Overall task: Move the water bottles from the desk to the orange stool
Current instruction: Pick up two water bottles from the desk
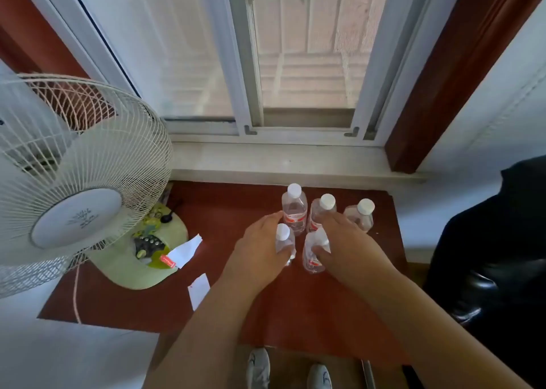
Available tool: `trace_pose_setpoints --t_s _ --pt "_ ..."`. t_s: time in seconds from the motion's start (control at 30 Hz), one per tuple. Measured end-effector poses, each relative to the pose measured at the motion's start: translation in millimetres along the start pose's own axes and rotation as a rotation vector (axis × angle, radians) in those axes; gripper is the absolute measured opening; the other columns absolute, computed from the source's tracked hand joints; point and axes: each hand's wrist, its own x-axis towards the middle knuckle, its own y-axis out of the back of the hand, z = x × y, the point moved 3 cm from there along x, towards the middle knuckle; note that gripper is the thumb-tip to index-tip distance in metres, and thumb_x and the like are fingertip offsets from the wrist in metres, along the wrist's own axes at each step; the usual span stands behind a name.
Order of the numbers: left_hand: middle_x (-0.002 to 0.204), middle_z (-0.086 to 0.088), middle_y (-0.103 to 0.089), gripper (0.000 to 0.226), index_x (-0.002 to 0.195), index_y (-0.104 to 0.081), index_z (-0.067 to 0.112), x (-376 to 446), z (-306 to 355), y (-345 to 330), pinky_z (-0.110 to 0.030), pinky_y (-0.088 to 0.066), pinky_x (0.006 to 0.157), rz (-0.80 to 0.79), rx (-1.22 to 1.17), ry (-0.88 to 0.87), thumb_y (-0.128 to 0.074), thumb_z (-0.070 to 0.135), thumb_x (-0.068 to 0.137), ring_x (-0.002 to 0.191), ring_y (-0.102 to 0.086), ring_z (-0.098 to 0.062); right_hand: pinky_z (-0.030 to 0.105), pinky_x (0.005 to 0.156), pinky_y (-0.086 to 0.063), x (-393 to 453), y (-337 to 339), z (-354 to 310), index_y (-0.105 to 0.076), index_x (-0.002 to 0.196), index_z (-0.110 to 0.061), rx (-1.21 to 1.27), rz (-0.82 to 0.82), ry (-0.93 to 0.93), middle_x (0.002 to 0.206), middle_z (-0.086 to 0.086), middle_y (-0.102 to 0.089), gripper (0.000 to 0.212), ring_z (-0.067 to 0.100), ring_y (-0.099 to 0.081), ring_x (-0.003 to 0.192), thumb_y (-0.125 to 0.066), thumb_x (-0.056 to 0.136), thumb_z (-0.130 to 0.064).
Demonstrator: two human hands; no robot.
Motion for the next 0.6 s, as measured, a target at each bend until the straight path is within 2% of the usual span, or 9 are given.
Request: trace_pose_setpoints --t_s 0.1,0.23,0.37,0.47,0.53,0.6 --pt "0.153 0.012 -0.045 0.07 0.15 -0.039 0.034 10 -7 -5 -0.036 -0.035 0.114 -0.005 -0.031 -0.004 -0.071 0.042 0.089 0.142 -0.039 -0.013 0.035 0.101 -0.045 10 -6 0 -0.044 0.142 -0.024 0.02 -0.027 -0.023 0.146 -0.005 -0.045 0.054 0.021 -0.05 0.128 -0.065 0.092 -0.027" --pt "0.151 0.011 -0.048 0.071 0.148 -0.043 0.033 19 -18 -13 -0.04 -0.039 0.114 -0.027 -0.045 0.042 -0.075 0.043 0.085 0.14 -0.043 -0.013 0.039 0.104 -0.046 19 -19 7 -0.04 0.145 -0.024 0.016 -0.089 -0.08 0.15 -0.004 -0.042 0.06 0.022 -0.05 0.13 -0.066 0.091 -0.026" --pt "0.132 0.013 -0.06 0.05 0.131 -0.058 0.03 25 -22 -17 -0.029 -0.042 0.1 -0.021 -0.07 0.04 -0.076 0.035 0.085 0.123 -0.055 -0.011 0.042 0.1 -0.047 21 -28 9 -0.043 0.139 -0.022 0.062 -0.084 -0.155 0.144 -0.002 -0.048 0.048 0.022 -0.053 0.127 -0.06 0.095 -0.026" --pt "0.116 0.018 -0.064 0.035 0.117 -0.06 0.04 28 -32 -25 -0.034 -0.051 0.097 -0.024 -0.101 0.037 -0.074 0.037 0.085 0.11 -0.06 -0.006 0.036 0.092 -0.045 19 -39 10 -0.042 0.138 -0.02 0.094 -0.083 -0.193 0.139 0.002 -0.05 0.041 0.023 -0.054 0.125 -0.054 0.099 -0.025" --pt "0.114 0.024 -0.062 0.039 0.12 -0.059 0.044 27 -40 -31 -0.035 -0.052 0.097 -0.025 -0.151 0.047 -0.074 0.039 0.085 0.109 -0.059 -0.001 0.035 0.092 -0.048 19 -46 13 -0.041 0.137 -0.02 0.147 -0.051 -0.215 0.138 0.004 -0.051 0.043 0.024 -0.056 0.123 -0.056 0.098 -0.026" --pt "0.114 0.028 -0.059 0.045 0.122 -0.055 0.048 26 -44 -35 -0.029 -0.049 0.096 -0.033 -0.173 0.034 -0.076 0.037 0.084 0.111 -0.057 0.002 0.037 0.096 -0.047 18 -51 13 -0.039 0.139 -0.019 0.188 -0.02 -0.241 0.14 0.003 -0.049 0.047 0.025 -0.053 0.126 -0.059 0.097 -0.025"
